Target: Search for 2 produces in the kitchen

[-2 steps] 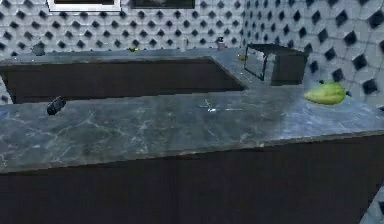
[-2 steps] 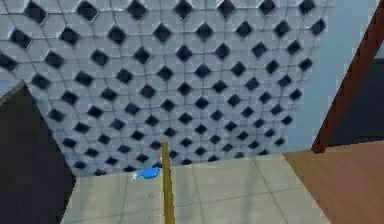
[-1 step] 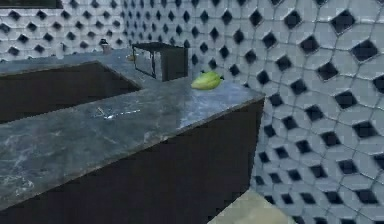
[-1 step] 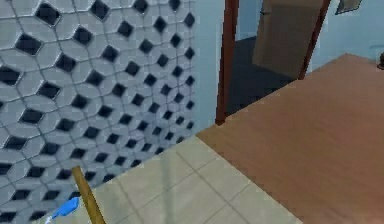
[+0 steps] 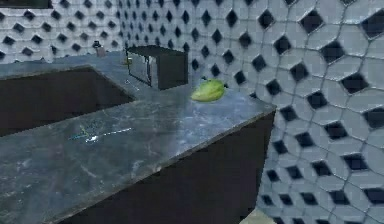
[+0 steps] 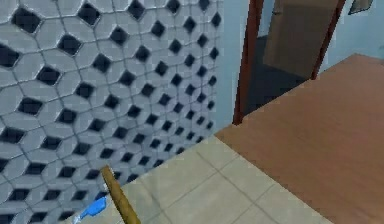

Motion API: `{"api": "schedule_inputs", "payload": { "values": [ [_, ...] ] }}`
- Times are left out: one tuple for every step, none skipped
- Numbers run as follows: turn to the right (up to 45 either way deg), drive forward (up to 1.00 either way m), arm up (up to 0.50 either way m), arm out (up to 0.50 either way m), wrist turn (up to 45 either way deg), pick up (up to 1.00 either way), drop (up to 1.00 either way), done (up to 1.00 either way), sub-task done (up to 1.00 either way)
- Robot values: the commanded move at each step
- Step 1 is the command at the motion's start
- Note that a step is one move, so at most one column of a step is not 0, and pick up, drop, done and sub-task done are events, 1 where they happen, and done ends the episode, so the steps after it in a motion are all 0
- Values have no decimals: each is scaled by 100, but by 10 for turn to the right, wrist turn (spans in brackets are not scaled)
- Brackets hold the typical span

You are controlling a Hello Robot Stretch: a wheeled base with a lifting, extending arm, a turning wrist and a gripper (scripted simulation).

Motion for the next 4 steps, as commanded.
{"api": "schedule_inputs", "payload": {
  "values": [
    [-420,0,0,0,0,0,0,0,0],
    [0,10,0,0,0,0,0,0,0],
    [450,0,0,0,0,0,0,0,0],
    [0,0,0,0,0,0,0,0,100]
  ]
}}
